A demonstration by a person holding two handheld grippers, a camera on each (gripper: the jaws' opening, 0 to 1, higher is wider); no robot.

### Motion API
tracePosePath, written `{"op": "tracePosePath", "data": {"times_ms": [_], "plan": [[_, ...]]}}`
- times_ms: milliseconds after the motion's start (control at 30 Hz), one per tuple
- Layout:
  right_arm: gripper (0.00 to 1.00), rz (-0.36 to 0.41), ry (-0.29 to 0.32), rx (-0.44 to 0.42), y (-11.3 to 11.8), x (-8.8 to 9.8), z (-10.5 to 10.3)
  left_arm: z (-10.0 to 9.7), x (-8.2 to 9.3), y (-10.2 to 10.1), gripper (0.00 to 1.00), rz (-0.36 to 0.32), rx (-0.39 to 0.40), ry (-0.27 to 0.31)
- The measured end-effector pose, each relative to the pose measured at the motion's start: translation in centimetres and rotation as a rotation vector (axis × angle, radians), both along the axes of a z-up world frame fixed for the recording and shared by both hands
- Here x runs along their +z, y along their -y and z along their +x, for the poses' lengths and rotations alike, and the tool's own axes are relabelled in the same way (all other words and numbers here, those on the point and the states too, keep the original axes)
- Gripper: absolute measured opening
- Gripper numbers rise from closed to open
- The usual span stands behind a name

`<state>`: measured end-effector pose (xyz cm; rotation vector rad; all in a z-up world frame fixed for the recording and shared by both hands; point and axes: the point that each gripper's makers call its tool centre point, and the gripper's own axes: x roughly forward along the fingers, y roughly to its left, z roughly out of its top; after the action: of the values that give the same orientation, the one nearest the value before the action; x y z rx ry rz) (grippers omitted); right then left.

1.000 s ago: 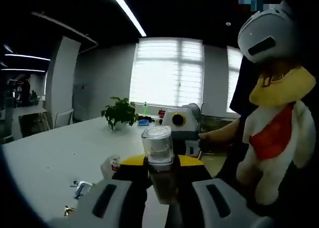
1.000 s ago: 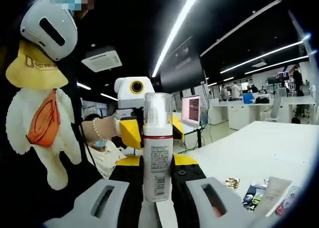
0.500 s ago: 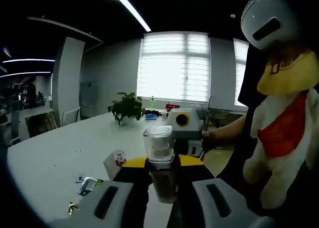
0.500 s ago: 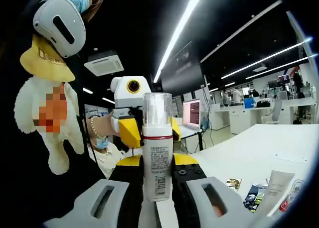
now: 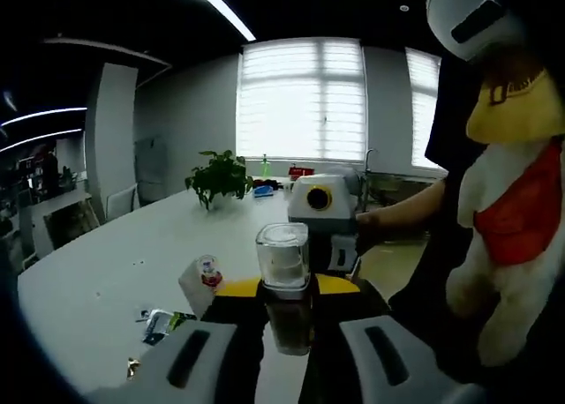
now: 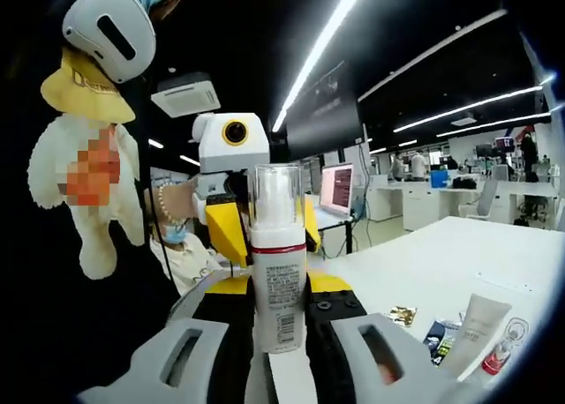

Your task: Arrange the skincare products in the storage area until every visible bottle or jar stands upright without overlapping.

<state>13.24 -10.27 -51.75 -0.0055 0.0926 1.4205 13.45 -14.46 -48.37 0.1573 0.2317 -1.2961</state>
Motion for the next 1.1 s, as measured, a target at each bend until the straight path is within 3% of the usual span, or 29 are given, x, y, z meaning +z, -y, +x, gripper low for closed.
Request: {"op": "tracePosePath", "data": {"times_ms": [200, 433, 667, 1100], "plan": [[0.22, -0.116, 0.046, -0.054, 0.2, -1.0, 0.3, 0.1, -0.9, -0.1, 0.15, 0.042, -0.007, 0.008], [0.22, -0.181, 0.064, -0.087, 0.2, -2.0, 0.8, 0.2, -1.8, -0.2, 0.15, 0.080, -0.002, -0.002], [0.22, -0.230, 0.067, -0.084, 1.2, -3.3, 1.0, 0.2, -3.0, 1.0, 0.15, 0.117, 0.005, -0.002], [0.23, -0.295, 0.046, -0.100, 3.9, -6.5, 2.5, 2.0, -6.0, 3.4, 0.15, 0.193, 0.037, -0.066]]}}
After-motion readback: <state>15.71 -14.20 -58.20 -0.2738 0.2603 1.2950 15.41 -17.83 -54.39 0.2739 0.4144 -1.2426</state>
